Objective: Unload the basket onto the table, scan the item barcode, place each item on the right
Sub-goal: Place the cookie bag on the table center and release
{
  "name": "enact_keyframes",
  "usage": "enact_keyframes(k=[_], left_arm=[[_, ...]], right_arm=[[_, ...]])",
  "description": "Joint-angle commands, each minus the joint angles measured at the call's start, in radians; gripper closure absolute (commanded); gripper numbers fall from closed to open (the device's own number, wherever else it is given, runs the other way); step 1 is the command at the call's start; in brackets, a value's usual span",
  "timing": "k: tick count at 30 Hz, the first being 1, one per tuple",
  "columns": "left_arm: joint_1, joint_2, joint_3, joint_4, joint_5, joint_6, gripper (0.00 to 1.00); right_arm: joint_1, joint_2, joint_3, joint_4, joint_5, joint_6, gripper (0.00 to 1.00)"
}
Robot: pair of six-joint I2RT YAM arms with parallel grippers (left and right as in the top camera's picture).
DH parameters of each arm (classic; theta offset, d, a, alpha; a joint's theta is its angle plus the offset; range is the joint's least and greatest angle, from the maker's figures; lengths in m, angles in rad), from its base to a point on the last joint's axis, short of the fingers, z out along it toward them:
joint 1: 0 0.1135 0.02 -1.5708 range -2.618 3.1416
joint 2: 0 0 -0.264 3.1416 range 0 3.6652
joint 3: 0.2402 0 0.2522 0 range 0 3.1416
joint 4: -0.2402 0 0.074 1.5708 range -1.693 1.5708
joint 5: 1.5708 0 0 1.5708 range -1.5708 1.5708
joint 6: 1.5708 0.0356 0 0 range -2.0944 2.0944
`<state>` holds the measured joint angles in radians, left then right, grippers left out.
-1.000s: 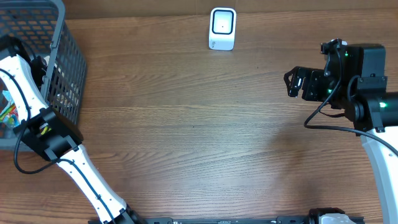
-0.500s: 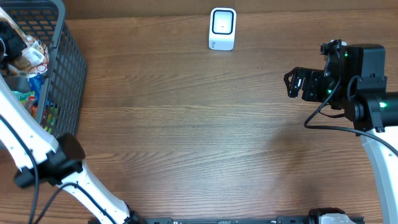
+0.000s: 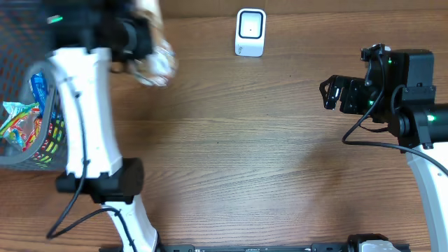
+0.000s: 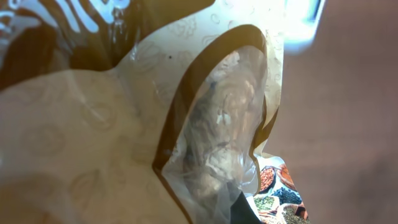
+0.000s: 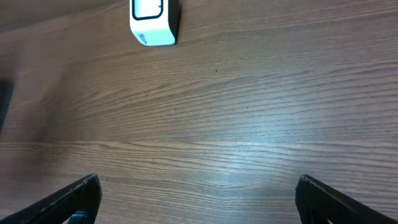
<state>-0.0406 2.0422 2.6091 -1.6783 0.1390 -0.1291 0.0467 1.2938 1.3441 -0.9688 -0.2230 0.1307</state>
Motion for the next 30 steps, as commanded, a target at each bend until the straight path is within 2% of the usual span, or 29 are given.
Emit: enact_keyframes(k=[1, 4, 5, 7, 9, 10, 12, 16, 21, 22, 23, 24, 27, 30], left_arm=[[-0.091, 0.006, -0.256, 0.044, -0.023, -0.037, 0.95], [-0.135, 0.007, -0.46, 0.126, -0.023, -0.053, 0.96], [-0.154, 0.007, -0.573, 0.198, -0.003, -0.062, 0.96], [-0.172, 0.007, -0.695, 0.318, 0.075, -0.049, 0.96], [-0.196, 0.007, -0.845, 0.497, 0.218, -0.009, 0.96], [-0.199, 0.007, -0.88, 0.529, 0.238, -0.01, 0.96], [-0.201, 0.007, -0.92, 0.538, 0.243, -0.014, 0.91], [-0.195, 0.007, -0.933, 0.464, 0.175, -0.043, 0.96], [-0.197, 0.007, -0.933, 0.365, 0.172, -0.043, 0.93], [-0.198, 0.007, -0.933, 0.346, 0.172, -0.043, 0.71], [-0.198, 0.007, -0.933, 0.338, 0.171, -0.043, 0.44], [-0.198, 0.007, -0.932, 0.332, 0.171, -0.037, 0.11], [-0.192, 0.007, -0.914, 0.318, 0.161, -0.03, 0.07], [-0.175, 0.007, -0.824, 0.266, 0.116, -0.024, 0.12]], right_arm=[[0.004, -0.003, 0.018, 0.008, -0.007, -0.001, 0.0], [0.004, -0.001, 0.018, 0.013, -0.007, -0.001, 0.0], [0.004, -0.001, 0.018, 0.013, -0.007, -0.001, 0.0], [0.004, -0.001, 0.018, 0.013, -0.007, -0.001, 0.0], [0.004, -0.001, 0.018, 0.015, -0.007, -0.001, 0.0], [0.004, -0.001, 0.018, 0.015, -0.007, -0.001, 0.0], [0.004, -0.001, 0.018, 0.012, -0.007, -0.001, 0.0], [0.004, -0.001, 0.018, 0.016, -0.007, -0.001, 0.0], [0.004, -0.001, 0.018, 0.014, -0.007, -0.001, 0.0], [0.004, -0.001, 0.018, 0.013, -0.007, -0.001, 0.0], [0.004, -0.001, 0.018, 0.011, -0.007, -0.001, 0.0], [0.004, -0.001, 0.018, 0.012, -0.007, -0.001, 0.0], [0.004, -0.001, 0.018, 0.012, -0.007, -0.001, 0.0], [0.004, -0.001, 0.018, 0.013, -0.007, -0.001, 0.0]])
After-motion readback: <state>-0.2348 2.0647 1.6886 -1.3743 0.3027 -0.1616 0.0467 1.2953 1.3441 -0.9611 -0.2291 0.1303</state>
